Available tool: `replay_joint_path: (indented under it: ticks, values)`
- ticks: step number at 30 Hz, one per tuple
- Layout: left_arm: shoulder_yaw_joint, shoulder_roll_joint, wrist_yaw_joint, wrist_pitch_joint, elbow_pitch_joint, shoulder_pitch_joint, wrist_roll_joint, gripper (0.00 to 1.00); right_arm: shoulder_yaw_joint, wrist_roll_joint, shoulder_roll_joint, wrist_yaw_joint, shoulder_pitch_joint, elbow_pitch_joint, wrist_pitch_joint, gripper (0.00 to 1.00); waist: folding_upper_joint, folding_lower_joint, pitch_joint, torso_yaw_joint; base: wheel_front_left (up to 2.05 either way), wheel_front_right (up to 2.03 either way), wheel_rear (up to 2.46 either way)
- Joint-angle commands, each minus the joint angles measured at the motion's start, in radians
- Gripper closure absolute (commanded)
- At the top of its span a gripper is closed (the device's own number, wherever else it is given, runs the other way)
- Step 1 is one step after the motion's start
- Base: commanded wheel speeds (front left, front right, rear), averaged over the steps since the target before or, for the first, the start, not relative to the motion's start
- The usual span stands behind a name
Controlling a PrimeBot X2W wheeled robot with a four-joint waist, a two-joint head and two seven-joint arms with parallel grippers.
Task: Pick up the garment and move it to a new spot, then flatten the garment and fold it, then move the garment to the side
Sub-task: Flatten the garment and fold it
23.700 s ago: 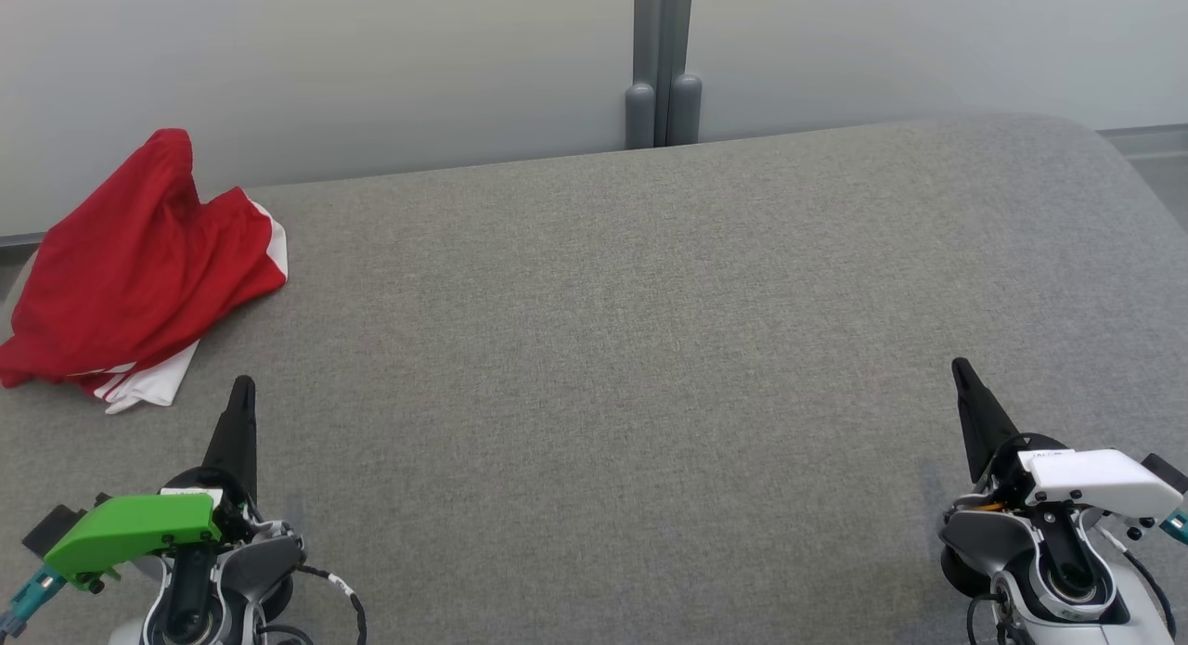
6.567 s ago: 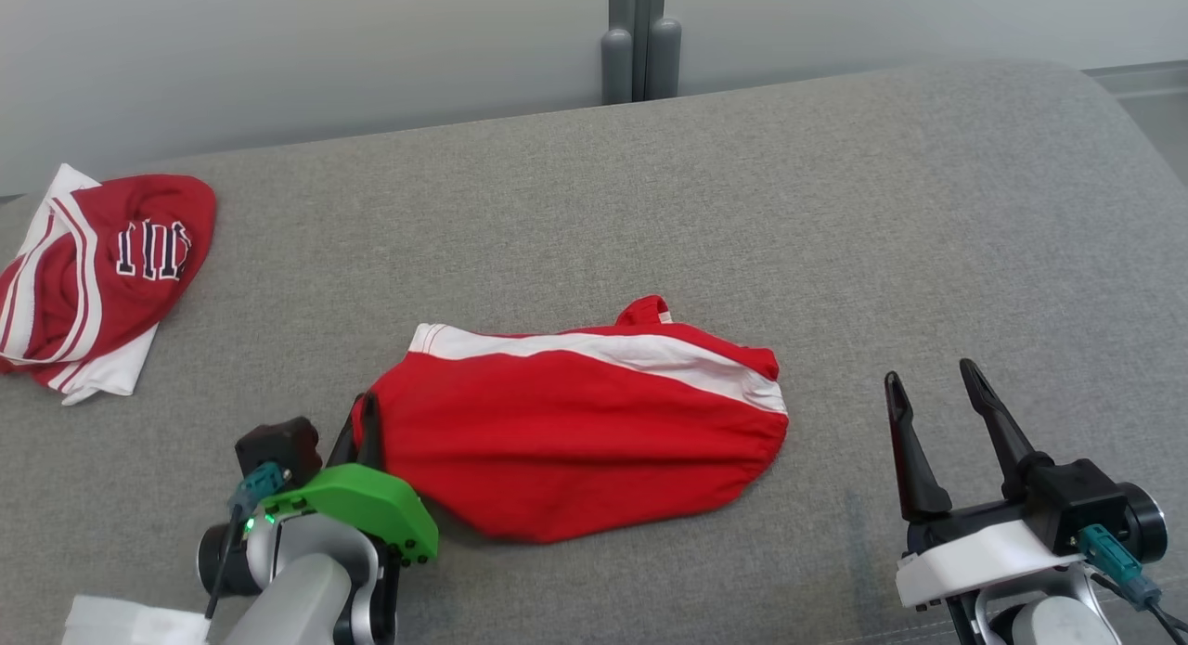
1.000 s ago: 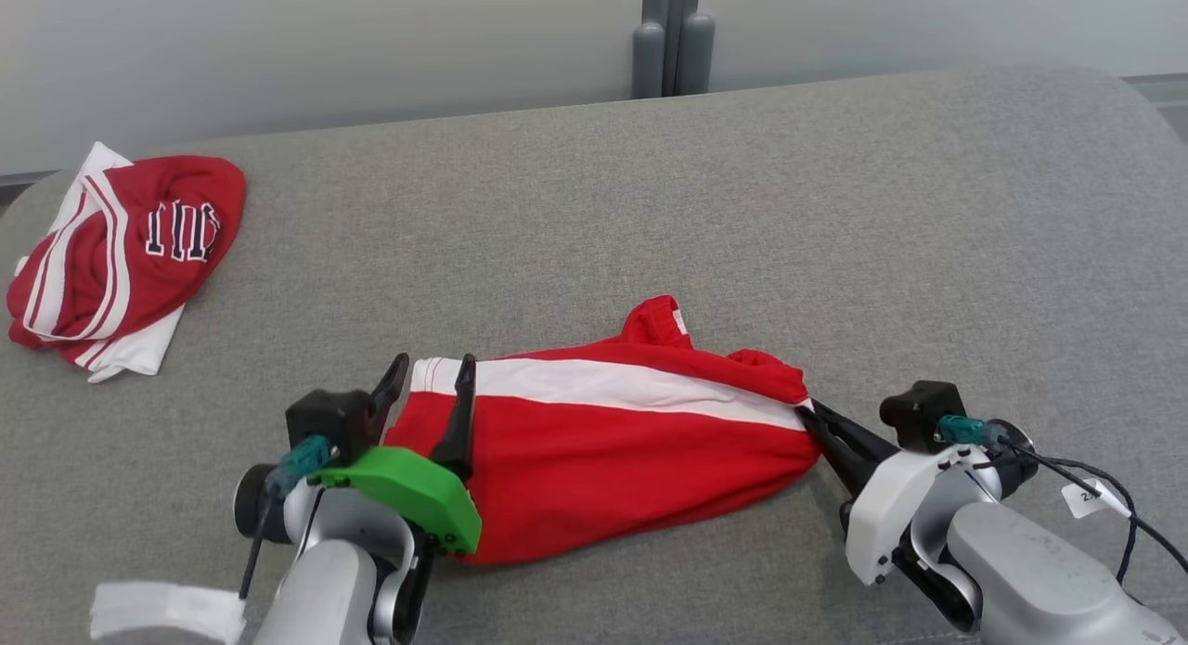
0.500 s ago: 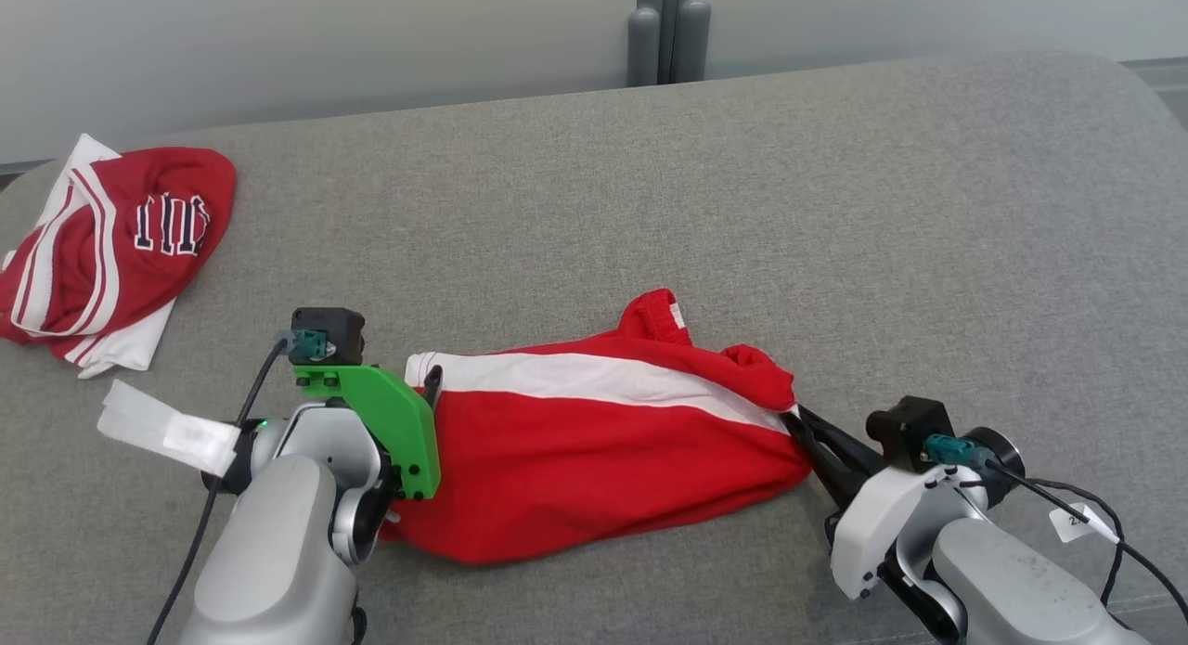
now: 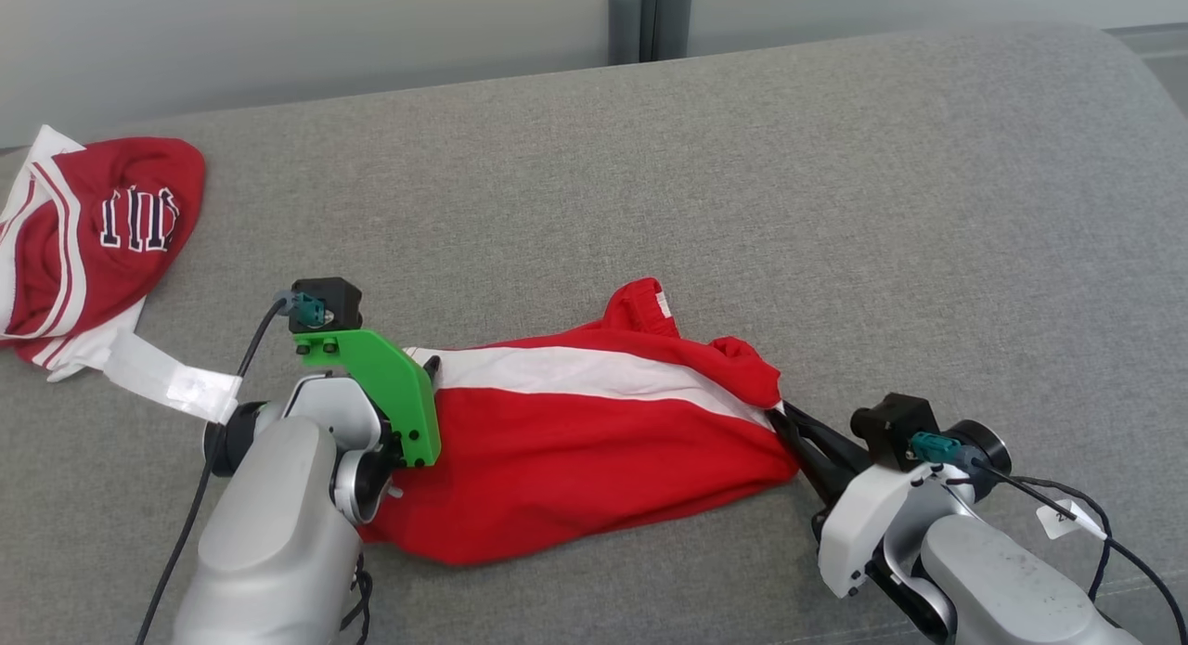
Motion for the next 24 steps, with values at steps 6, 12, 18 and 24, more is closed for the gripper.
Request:
replay_joint_path:
  ticks: [6, 12, 18, 24]
  values:
    - [-0.004, 0.003, 0.003, 0.001, 0.046, -0.033, -0.008, 0.09, -0.004, -0.008, 0.005, 0.000, 0.014, -0.006, 0.006, 1.00, -0.0001, 0.0000, 0.001, -0.008, 0.00, 0.00, 0.00]
    - [-0.007, -0.001, -0.009, 0.002, 0.077, -0.044, -0.025, 0.11, -0.003, -0.007, 0.008, 0.000, 0.017, -0.008, 0.005, 1.00, -0.0001, 0.0000, -0.001, -0.014, 0.00, 0.00, 0.00]
    - [-0.012, -0.004, -0.012, -0.019, 0.103, -0.053, -0.032, 0.56, -0.005, -0.006, 0.012, 0.000, 0.011, -0.004, 0.003, 1.00, -0.0001, 0.0000, 0.000, -0.022, 0.00, 0.00, 0.00]
    - [-0.018, -0.007, -0.019, -0.049, 0.118, -0.058, -0.036, 1.00, -0.010, -0.005, 0.013, 0.000, 0.017, 0.001, 0.000, 1.00, -0.0001, 0.0000, -0.004, -0.022, 0.00, 0.00, 0.00]
